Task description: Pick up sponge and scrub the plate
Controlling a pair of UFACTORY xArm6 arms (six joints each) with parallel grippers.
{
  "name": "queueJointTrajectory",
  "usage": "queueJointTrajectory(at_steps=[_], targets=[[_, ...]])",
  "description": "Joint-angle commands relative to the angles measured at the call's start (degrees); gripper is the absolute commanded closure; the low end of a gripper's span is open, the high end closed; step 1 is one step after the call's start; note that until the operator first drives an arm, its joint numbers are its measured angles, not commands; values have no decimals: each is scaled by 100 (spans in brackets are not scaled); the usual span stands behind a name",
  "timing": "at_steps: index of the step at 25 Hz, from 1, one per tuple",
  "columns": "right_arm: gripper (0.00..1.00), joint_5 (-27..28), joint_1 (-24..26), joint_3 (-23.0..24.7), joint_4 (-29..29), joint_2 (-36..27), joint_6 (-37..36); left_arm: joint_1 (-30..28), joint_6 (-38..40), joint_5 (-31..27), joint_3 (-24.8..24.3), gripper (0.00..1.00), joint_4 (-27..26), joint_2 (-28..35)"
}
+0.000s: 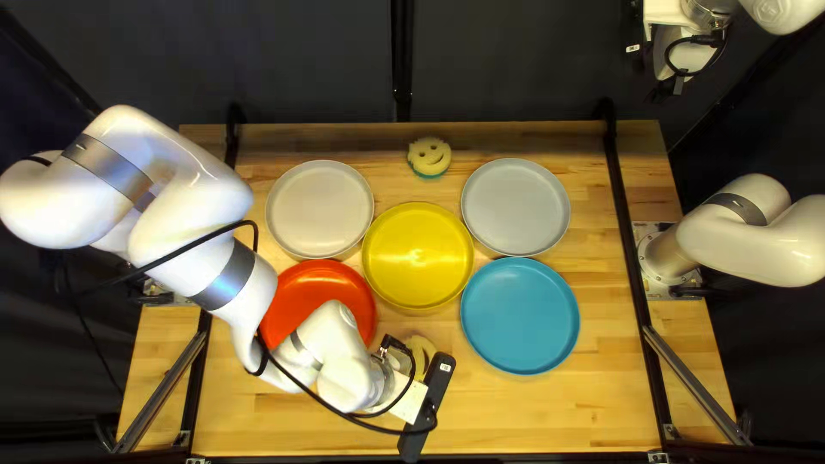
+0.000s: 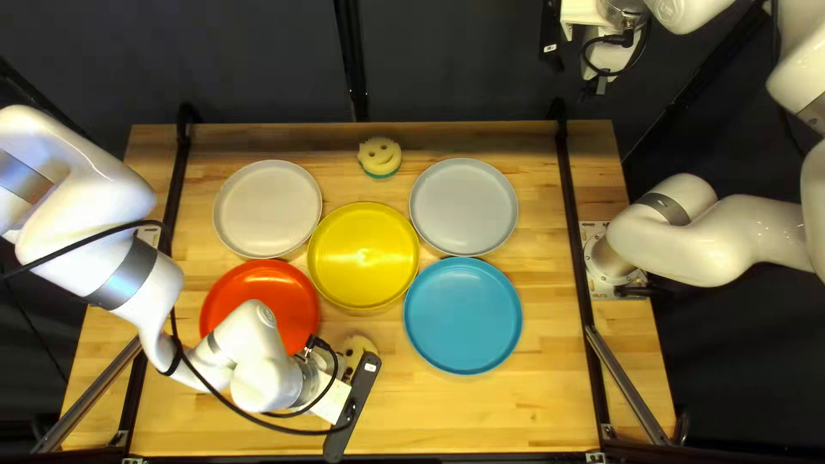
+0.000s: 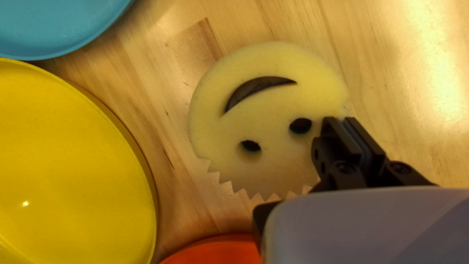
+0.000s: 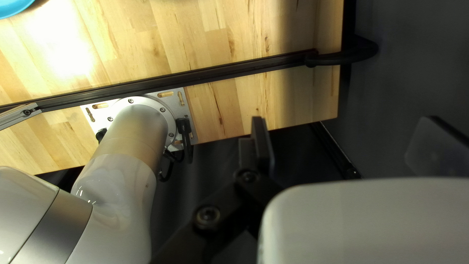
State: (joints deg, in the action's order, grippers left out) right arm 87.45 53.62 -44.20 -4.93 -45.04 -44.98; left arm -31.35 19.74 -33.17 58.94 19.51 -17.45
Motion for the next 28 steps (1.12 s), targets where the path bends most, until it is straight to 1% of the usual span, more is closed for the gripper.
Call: queueJointTrajectory(at_steps=[1, 4, 8, 12, 15, 17, 21, 26, 27, 28], targets=[[0, 0, 0, 0, 0, 0, 0, -70, -385, -556, -38, 100, -488, 448], [0, 0, 0, 0, 0, 0, 0, -175, -361, -860, -176, 100, -631, 743], [0, 0, 0, 0, 0, 0, 0, -429, -36, -1298, -343, 100, -699, 1143], [0, 0, 0, 0, 0, 0, 0, -603, 214, -1521, -484, 100, -764, 1336], [0, 0, 0, 0, 0, 0, 0, -754, 410, -1440, -786, 100, -890, 1455], [0, 0, 0, 0, 0, 0, 0, -806, 479, -1364, -893, 100, -959, 1460], [0, 0, 0, 0, 0, 0, 0, -871, 521, -1073, -1234, 100, -1175, 1474], [0, 0, 0, 0, 0, 0, 0, -782, 426, -856, -1636, 100, -1382, 1654], [0, 0, 0, 0, 0, 0, 0, -782, 426, -856, -1636, 100, -1382, 1654], [0, 0, 0, 0, 0, 0, 0, -673, 334, -812, -1769, 100, -1427, 1741]])
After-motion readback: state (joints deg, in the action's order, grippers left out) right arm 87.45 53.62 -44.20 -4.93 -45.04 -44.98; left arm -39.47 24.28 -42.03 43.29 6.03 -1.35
